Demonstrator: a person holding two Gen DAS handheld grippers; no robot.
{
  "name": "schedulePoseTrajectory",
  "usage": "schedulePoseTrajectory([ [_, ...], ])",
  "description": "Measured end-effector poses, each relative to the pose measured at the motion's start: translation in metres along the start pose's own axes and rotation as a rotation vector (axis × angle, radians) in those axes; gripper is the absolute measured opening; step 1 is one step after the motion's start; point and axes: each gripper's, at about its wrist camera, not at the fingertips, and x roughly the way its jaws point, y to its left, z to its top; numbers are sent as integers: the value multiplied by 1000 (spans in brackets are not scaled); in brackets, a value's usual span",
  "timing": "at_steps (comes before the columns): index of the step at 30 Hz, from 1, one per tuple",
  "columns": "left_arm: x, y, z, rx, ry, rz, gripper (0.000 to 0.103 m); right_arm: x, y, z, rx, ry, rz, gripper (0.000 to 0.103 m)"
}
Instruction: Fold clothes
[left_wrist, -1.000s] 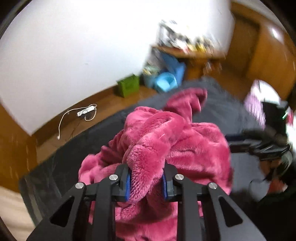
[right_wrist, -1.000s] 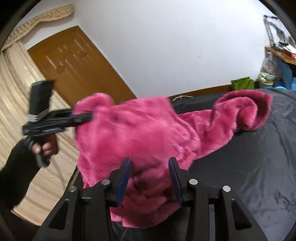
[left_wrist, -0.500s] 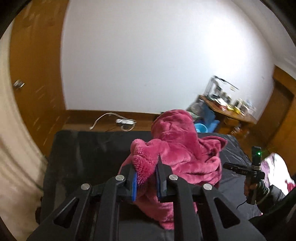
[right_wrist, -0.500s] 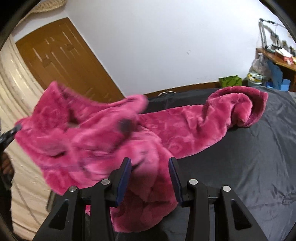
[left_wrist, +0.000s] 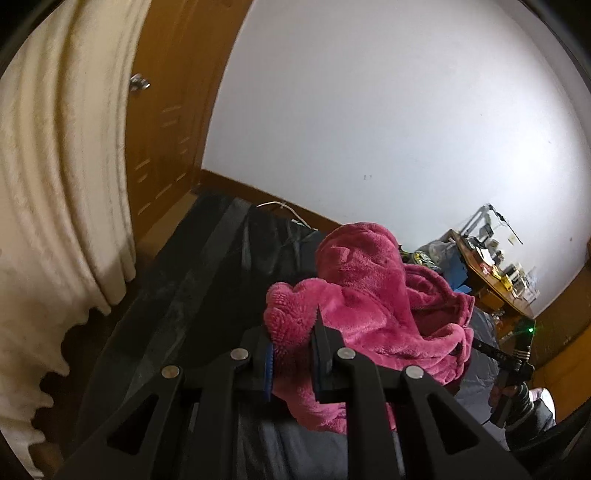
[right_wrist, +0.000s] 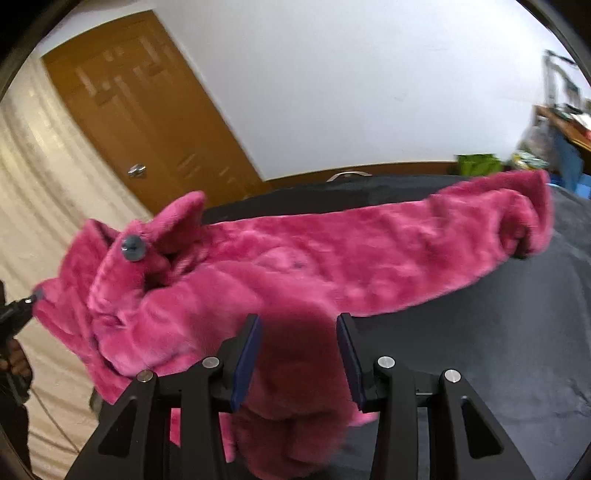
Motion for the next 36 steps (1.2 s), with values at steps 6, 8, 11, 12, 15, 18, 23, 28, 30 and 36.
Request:
schedulePoseTrajectory([
  [6,2,22,-5,-73,-10,25,17,59,72,-47,-195,263,152,44],
  [8,6,41,-9,-131,-4,38,17,70,91,-75,-284,361,183,44],
  [11,14,67,-19,-207,16,59,17,75,114,-115,-461,472,177,44],
  [12,16,73,-23,-217,22,68,17,73,117,-119,-493,490,184,44],
  [15,20,78,-31,-211,37,87,17,51,110,-88,-485,421,199,44],
  [18,24,77,-35,-201,46,94,17,39,89,-28,-396,290,188,54],
  [23,24,78,-36,-220,48,96,17,66,74,41,-431,179,112,85],
  [28,24,82,-39,-230,58,128,18,105,70,68,-417,233,167,85],
  [30,25,87,-42,-247,61,140,18,107,62,82,-334,231,240,85],
  [36,38,101,-53,-312,74,185,18,88,53,122,-200,183,388,85],
])
